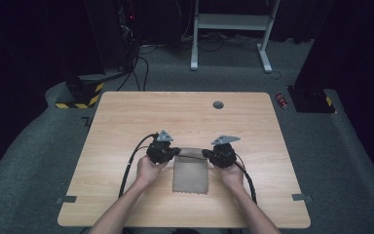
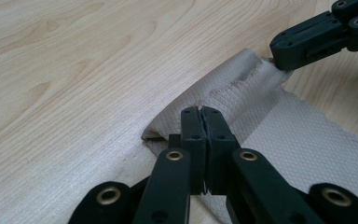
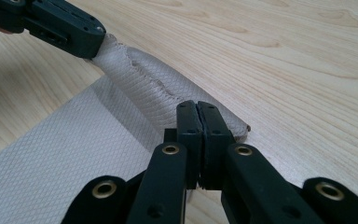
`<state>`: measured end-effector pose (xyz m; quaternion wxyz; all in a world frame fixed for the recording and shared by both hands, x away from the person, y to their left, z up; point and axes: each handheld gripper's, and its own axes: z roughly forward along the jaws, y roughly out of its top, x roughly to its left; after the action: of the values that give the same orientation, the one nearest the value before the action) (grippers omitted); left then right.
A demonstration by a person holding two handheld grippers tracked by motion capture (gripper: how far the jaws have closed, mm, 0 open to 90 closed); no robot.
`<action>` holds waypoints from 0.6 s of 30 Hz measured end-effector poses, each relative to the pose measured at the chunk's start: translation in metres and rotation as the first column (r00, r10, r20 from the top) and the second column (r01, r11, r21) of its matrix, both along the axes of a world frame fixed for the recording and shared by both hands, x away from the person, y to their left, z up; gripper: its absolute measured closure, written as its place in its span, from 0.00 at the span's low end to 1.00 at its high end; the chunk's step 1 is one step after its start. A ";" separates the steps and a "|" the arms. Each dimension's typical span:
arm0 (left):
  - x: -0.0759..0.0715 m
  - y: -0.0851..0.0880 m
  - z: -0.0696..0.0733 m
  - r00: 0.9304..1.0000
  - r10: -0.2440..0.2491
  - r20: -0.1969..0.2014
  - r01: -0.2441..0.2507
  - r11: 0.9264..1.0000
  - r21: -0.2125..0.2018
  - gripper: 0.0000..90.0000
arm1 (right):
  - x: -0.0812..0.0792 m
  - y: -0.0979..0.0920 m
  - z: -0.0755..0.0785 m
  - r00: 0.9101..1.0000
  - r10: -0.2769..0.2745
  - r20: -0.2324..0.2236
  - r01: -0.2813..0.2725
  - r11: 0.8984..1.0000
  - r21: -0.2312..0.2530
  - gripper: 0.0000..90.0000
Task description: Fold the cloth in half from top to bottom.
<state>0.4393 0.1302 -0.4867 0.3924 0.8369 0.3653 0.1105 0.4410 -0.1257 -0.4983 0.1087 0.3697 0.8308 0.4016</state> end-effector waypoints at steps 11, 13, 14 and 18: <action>-0.009 0.000 0.001 1.000 -0.016 0.009 0.016 1.000 -0.011 0.98 | -0.008 -0.004 0.001 1.000 0.006 0.005 -0.006 1.000 0.004 0.98; -0.010 0.001 0.000 1.000 -0.012 0.005 0.012 1.000 -0.017 0.98 | -0.009 -0.004 0.002 1.000 0.012 0.011 -0.012 1.000 0.007 0.98; -0.011 0.001 -0.001 1.000 -0.010 0.003 0.011 1.000 -0.022 0.98 | -0.010 -0.003 0.002 1.000 0.016 0.013 -0.016 1.000 0.006 0.98; -0.013 0.003 -0.001 1.000 -0.010 -0.001 0.010 0.999 -0.031 0.98 | -0.012 -0.003 0.002 1.000 0.018 0.013 -0.018 1.000 0.005 0.98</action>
<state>0.4261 0.1333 -0.4874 0.4058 0.8326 0.3628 0.1023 0.4289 -0.1285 -0.4960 0.1094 0.3597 0.8324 0.4071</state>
